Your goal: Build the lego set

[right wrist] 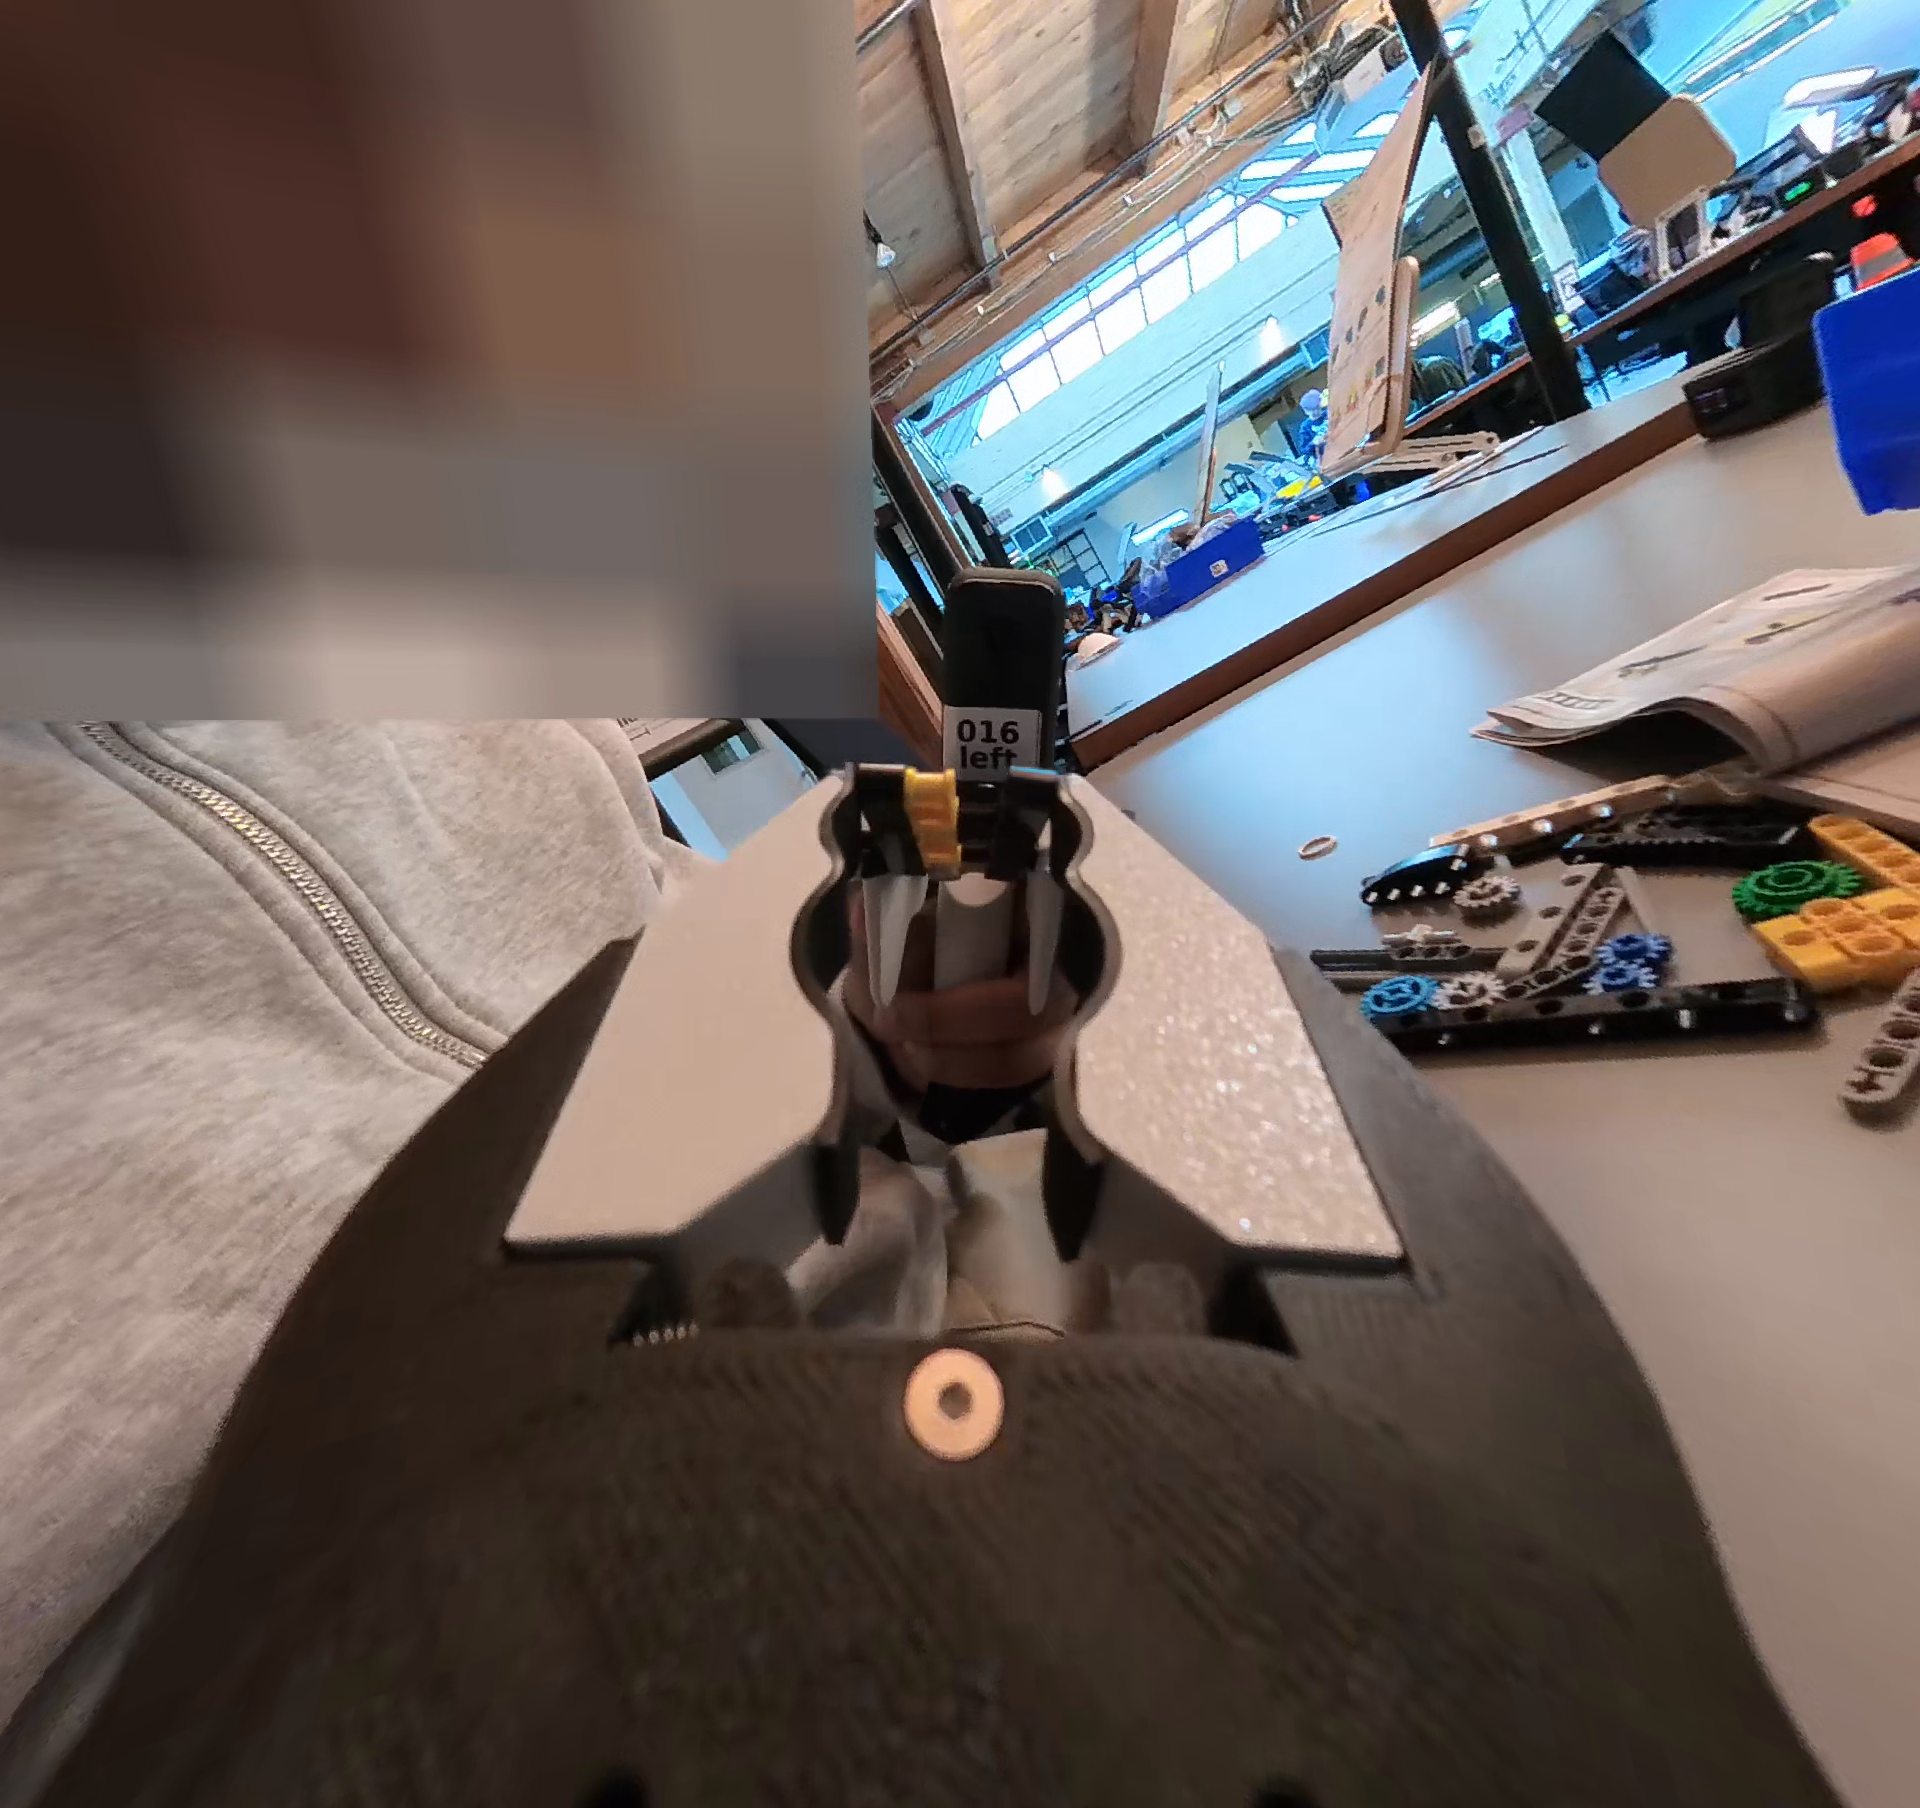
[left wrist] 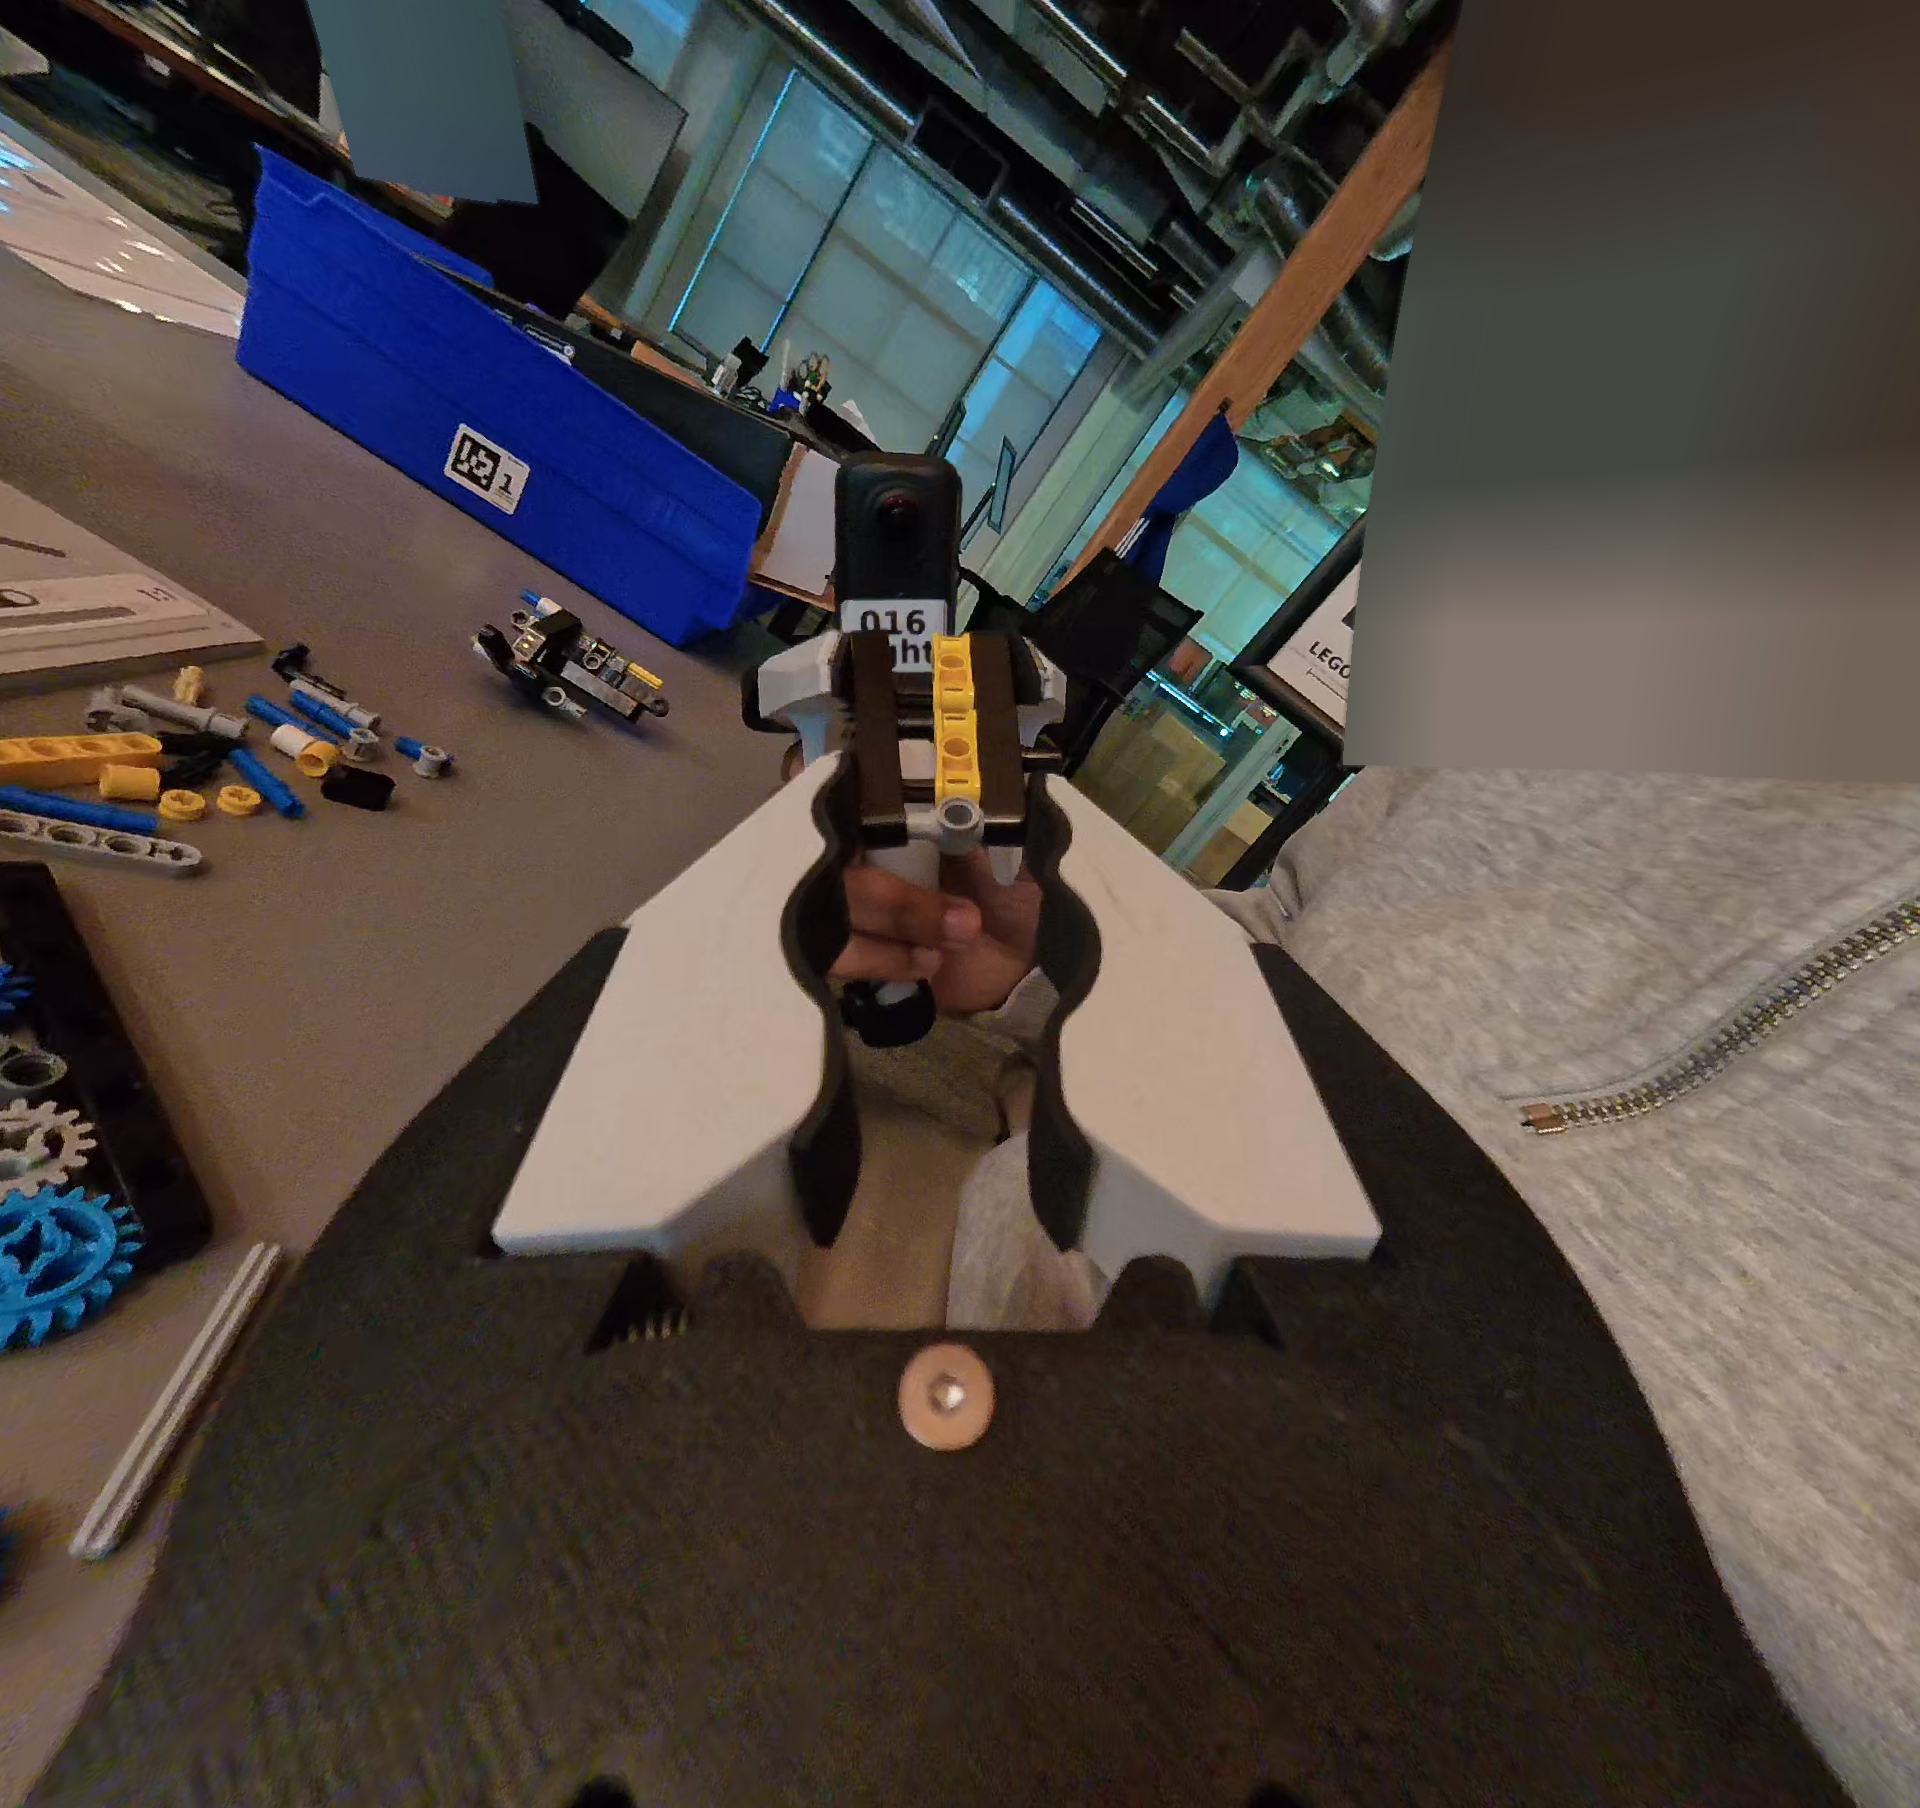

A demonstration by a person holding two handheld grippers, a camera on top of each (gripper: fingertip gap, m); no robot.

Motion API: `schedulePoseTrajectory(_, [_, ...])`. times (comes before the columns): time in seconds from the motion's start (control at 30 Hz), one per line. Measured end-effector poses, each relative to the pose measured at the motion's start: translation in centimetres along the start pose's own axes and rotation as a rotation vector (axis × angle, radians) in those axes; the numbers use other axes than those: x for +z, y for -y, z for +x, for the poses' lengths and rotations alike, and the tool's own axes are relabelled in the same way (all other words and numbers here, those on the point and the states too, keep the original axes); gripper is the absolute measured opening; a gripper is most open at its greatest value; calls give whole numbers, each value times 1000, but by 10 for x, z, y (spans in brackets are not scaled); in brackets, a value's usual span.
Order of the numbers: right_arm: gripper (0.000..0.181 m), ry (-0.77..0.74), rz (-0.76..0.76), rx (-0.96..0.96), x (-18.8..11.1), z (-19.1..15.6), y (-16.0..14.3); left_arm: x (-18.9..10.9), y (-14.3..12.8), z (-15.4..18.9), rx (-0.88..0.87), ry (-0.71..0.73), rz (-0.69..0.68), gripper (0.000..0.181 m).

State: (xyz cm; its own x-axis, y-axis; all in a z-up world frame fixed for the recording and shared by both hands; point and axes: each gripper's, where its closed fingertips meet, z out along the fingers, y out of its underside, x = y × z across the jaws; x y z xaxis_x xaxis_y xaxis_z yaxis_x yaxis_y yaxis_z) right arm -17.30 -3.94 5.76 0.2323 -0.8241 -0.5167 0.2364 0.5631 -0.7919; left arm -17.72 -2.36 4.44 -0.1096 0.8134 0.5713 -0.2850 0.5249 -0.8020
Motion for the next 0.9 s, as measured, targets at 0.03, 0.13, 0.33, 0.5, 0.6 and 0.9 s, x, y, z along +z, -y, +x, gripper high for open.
schedulePoseTrajectory(0.03, [33, -4, 5, 3, -1, 1, 1, 0, 0, -1, -5, 1, -1, 29])
schedulePoseTrajectory(0.13, [33, -8, 12, 24, -5, 4, 3, -1, 0, -3, -30, 1, 0, 29])
schedulePoseTrajectory(0.33, [32, -19, -32, 63, -7, 9, -1, -2, -2, -8, -41, 16, -14, 29])
schedulePoseTrajectory(0.5, [31, -38, -52, 70, -8, 11, -3, -2, -3, -10, -53, 21, -19, 29])
schedulePoseTrajectory(0.6, [31, -49, -49, 86, -9, 13, -3, -2, -3, -12, -61, 29, -19, 29])
schedulePoseTrajectory(0.9, [30, -76, -42, 126, -10, 19, -5, -3, -6, -19, -86, 48, -27, 29])
